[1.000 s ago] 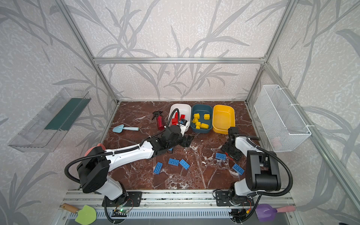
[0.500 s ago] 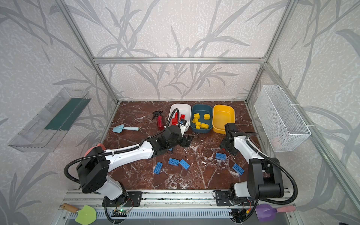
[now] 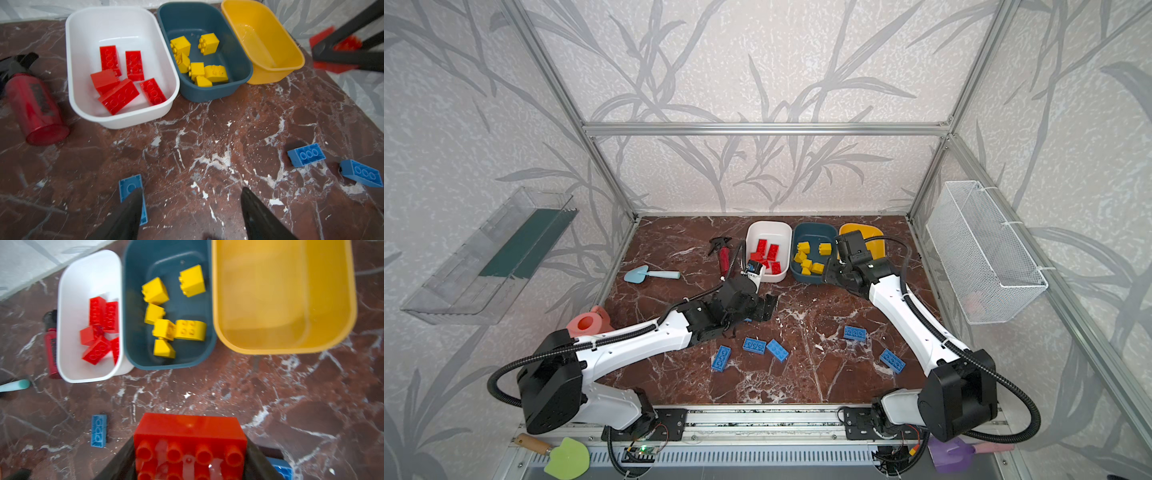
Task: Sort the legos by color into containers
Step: 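Carry red brick with right gripper to white bin while left gripper reaches toward blue bricks, then open right gripper over white bin while left gripper grasps blue brick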
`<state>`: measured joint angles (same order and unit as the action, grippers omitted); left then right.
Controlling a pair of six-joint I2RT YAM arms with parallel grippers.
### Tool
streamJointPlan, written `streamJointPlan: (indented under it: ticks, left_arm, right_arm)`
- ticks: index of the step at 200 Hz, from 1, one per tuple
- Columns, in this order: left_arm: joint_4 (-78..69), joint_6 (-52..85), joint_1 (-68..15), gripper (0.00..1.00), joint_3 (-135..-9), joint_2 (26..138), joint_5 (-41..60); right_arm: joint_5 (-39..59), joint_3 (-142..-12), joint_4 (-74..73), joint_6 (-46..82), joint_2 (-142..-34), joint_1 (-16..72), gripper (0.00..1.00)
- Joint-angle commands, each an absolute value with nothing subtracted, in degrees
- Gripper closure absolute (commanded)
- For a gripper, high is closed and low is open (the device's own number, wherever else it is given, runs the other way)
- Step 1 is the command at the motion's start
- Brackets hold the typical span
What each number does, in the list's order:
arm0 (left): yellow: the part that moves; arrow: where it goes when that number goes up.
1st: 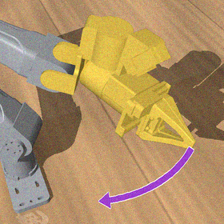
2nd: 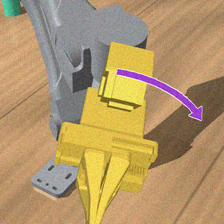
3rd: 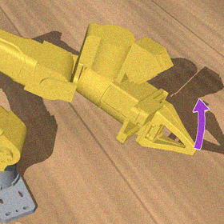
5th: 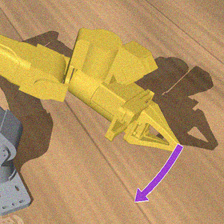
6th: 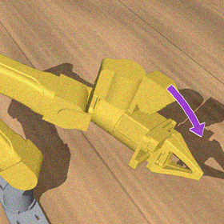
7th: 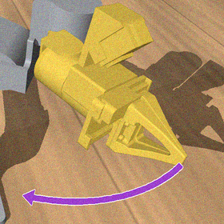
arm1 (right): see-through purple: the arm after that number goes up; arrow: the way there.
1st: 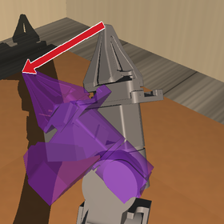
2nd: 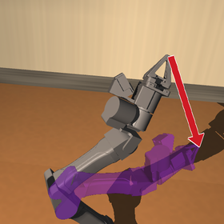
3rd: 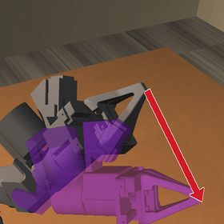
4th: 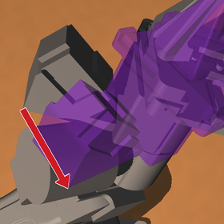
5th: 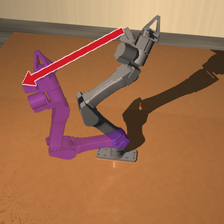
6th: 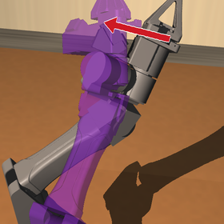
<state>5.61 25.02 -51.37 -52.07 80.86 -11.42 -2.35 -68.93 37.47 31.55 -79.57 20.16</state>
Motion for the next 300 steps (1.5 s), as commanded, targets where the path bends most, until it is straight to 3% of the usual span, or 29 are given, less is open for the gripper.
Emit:
streamJointPlan:
  ticks: [1, 108, 172, 200, 260, 300]
  left_arm:
    - [11.87, 28.47, -51.5, 0.26, -49.99, 77.52, -15.39]
    - [24.07, 35.11, -50.36, 0.25, -41.69, 69.33, -21.3]
    - [27.15, 36.48, -47.14, 0.25, -37.69, 68.88, -14.19]
    - [28.98, 36.42, -46.94, 0.25, -36.7, 67.82, -11.35]
    - [33.05, 39.25, -46.93, 0.26, -33.2, 63.39, -3.84]
    - [32.05, 39.29, -47.59, 0.28, -31.52, 64.35, -0.17]
  right_arm:
    - [-0.99, -74.67, 36.09, 29.85, -83.76, 22.49, 0.41]
    - [3.81, -113.17, 40.65, 26.94, -118.55, 27.66, 0.41]
    - [5.32, -133.96, 50.87, 25.84, -135.06, 29.6, 0.35]
    - [6.09, -137.99, 51.85, 26.28, -137.98, 29.7, 0.32]
    - [6.53, -141.19, 52.21, 25.54, -137.96, 30.04, 0.11]
    - [6.64, -135.42, 49.76, 25.14, -133.03, 29.95, 0.1]
